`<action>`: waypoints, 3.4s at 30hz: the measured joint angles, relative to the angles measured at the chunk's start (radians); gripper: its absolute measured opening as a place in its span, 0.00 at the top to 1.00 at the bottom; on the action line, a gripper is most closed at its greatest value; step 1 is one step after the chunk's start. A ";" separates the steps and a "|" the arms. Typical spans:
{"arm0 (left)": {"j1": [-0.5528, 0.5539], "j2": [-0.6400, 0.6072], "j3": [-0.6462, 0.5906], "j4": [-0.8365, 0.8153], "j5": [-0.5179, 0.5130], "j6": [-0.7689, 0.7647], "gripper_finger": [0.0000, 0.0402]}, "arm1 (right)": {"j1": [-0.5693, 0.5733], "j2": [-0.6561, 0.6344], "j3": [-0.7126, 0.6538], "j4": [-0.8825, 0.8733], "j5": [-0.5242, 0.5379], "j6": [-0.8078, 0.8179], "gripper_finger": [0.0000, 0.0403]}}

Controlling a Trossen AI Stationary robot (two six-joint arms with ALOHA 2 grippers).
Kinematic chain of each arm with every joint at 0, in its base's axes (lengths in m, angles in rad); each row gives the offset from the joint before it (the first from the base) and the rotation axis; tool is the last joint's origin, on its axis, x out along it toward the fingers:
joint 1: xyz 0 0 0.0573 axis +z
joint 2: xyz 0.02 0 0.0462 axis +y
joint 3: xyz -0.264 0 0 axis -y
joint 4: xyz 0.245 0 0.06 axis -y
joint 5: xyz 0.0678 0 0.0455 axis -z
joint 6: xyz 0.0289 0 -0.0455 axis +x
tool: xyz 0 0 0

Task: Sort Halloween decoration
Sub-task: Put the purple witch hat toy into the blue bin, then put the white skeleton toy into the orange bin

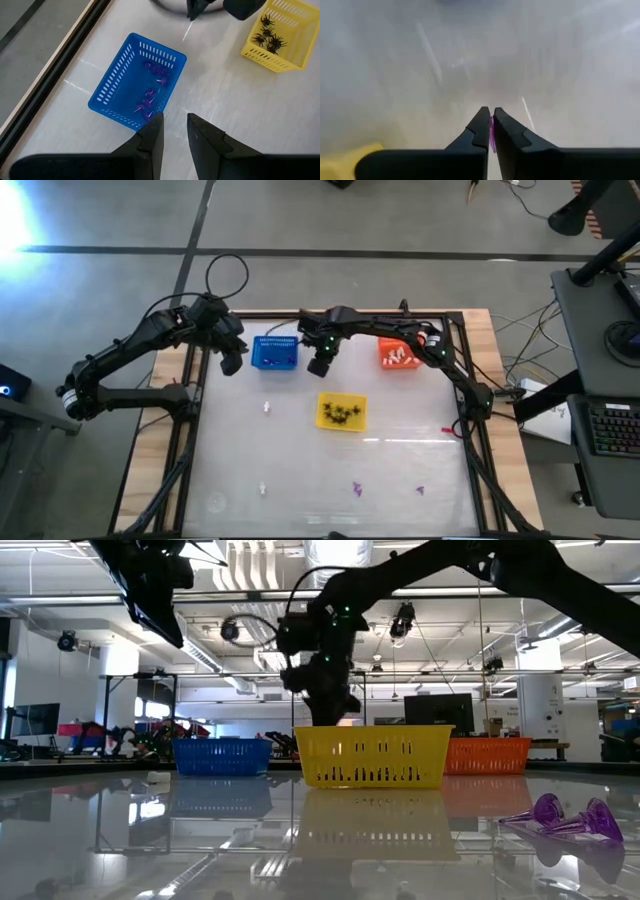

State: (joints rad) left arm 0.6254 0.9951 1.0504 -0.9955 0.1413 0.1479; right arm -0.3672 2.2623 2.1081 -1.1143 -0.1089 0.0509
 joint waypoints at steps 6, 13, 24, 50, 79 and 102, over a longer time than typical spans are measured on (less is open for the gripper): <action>0.000 0.000 0.000 0.000 0.000 0.002 0.83 | 0.000 -0.002 0.100 0.091 -0.037 0.021 0.98; 0.000 0.000 0.000 0.000 0.000 0.008 0.83 | 0.000 -0.002 0.139 0.306 -0.111 0.118 0.98; 0.000 0.000 0.000 0.000 0.000 0.008 0.83 | 0.000 0.047 0.136 0.403 -0.112 0.178 0.98; -0.005 -0.003 0.000 -0.117 0.033 -0.079 0.83 | 0.005 0.069 0.220 0.240 -0.134 0.131 0.66; -0.543 -0.014 -0.268 0.062 -0.133 -0.833 0.83 | 0.091 -0.208 0.228 -0.361 -0.078 0.204 0.65; -0.566 0.018 -0.489 0.419 -0.088 -0.899 0.83 | 0.344 -0.381 0.228 -0.407 0.000 0.567 0.65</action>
State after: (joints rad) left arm 0.0595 1.0134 0.5609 -0.5760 0.0533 -0.7514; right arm -0.0230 1.8815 2.3360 -1.5215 -0.1090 0.6174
